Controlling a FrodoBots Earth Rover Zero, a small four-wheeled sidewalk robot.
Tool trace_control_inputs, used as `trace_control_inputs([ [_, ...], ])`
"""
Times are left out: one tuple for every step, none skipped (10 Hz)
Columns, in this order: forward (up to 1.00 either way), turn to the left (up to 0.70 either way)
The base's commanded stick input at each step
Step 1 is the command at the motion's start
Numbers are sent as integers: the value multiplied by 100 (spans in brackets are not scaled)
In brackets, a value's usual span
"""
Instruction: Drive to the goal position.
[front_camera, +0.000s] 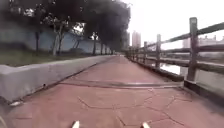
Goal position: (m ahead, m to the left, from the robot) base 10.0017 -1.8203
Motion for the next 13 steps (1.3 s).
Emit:
trace_control_inputs([
  [70, 0],
  [70, 0],
  [70, 0],
  [70, 0],
  [70, -22],
  [70, -12],
  [70, 0],
  [70, 0],
  [70, 0],
  [70, 0],
  [70, 0],
  [70, 0],
  [70, 0],
])
